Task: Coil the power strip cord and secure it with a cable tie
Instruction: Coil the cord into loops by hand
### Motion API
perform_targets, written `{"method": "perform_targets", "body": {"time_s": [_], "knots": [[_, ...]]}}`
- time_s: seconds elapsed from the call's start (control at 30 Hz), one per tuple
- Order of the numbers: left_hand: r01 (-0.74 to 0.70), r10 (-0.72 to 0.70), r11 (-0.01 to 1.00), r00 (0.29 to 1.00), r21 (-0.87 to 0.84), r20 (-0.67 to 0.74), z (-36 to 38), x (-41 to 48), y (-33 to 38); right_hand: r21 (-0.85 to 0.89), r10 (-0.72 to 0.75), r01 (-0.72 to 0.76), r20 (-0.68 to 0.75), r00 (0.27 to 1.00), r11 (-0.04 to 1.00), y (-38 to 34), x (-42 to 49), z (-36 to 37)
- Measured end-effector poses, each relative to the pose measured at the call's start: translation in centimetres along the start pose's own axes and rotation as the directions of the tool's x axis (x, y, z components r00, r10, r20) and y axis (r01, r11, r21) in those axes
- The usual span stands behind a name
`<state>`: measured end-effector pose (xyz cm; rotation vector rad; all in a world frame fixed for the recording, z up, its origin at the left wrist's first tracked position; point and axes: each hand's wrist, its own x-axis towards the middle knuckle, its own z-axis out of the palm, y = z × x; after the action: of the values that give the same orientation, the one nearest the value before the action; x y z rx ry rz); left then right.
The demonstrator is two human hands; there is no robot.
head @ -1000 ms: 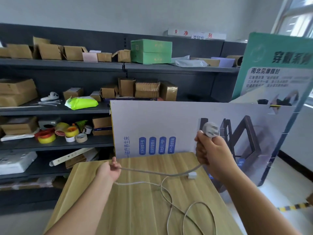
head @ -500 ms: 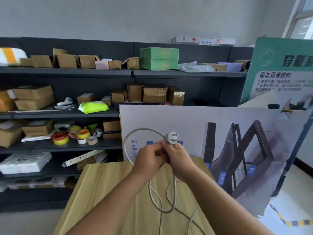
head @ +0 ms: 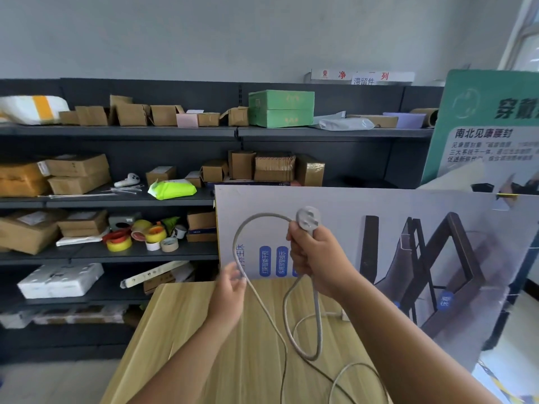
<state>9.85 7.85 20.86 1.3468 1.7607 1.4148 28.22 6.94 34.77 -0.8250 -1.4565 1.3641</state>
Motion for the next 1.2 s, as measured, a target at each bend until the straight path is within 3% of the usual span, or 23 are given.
{"method": "perform_targets", "body": {"time_s": [0.07, 0.17, 0.33, 0.53, 0.7, 0.8, 0.87, 0.93, 1.0, 1.07, 1.1, 1.2], "knots": [[0.057, -0.043, 0.996, 0.978, -0.063, 0.206, 0.7, 0.2, -0.1, 0.07, -0.017, 0.017, 0.004, 1.0, 0.997, -0.6, -0.3, -0.2], [0.006, 0.019, 0.99, 0.984, -0.143, 0.175, 0.9, 0.0, 1.4, 0.051, -0.033, 0.037, -0.067, 0.997, 0.998, -0.4, -0.5, -1.1], [-0.1, 0.141, 0.942, 0.984, -0.321, 0.106, -0.3, 0.0, 6.9, -0.281, 0.03, -0.09, -0.211, 0.977, 0.956, 2.0, -0.1, -2.4], [-0.253, 0.271, 0.953, 0.958, -0.169, 0.096, 0.0, -0.1, 12.0, -0.238, 0.039, -0.045, -0.028, 0.999, 0.97, 3.8, -0.8, -0.5], [-0.346, 0.351, 0.936, 0.932, -0.074, 0.09, 0.2, -0.6, 11.5, -0.371, -0.015, -0.034, -0.129, 0.991, 0.928, 4.5, -0.6, -0.6], [-0.183, 0.207, 0.971, 0.966, -0.153, 0.154, 0.3, -0.3, 9.3, -0.321, -0.046, -0.023, -0.207, 0.977, 0.947, 4.4, -0.4, -1.0], [0.036, -0.033, 0.999, 0.949, -0.005, 0.313, 0.7, -0.4, 6.5, -0.142, -0.027, -0.006, -0.231, 0.973, 0.99, 4.0, -0.1, -1.3], [0.233, -0.357, 0.924, 0.808, 0.304, 0.468, 1.3, -1.5, 3.2, 0.078, 0.002, 0.017, -0.231, 0.973, 0.997, 3.2, 0.1, -1.3], [0.416, -0.603, 0.798, 0.545, 0.437, 0.583, 2.0, -3.0, 0.4, 0.242, -0.005, 0.058, -0.215, 0.977, 0.969, 1.9, -0.1, -1.2], [0.634, -0.627, 0.696, 0.305, 0.338, 0.717, 3.0, -4.1, -1.5, 0.34, -0.028, 0.09, -0.185, 0.982, 0.936, 0.6, -0.2, -0.9], [0.743, -0.579, 0.628, 0.249, 0.231, 0.776, 3.5, -4.4, -2.0, 0.37, -0.032, 0.092, -0.167, 0.985, 0.925, 0.0, -0.3, -0.6], [0.899, -0.448, 0.437, 0.205, 0.013, 0.87, 5.0, -4.1, -2.5, 0.41, -0.054, 0.098, -0.118, 0.992, 0.907, -1.5, -0.5, 0.2]]}}
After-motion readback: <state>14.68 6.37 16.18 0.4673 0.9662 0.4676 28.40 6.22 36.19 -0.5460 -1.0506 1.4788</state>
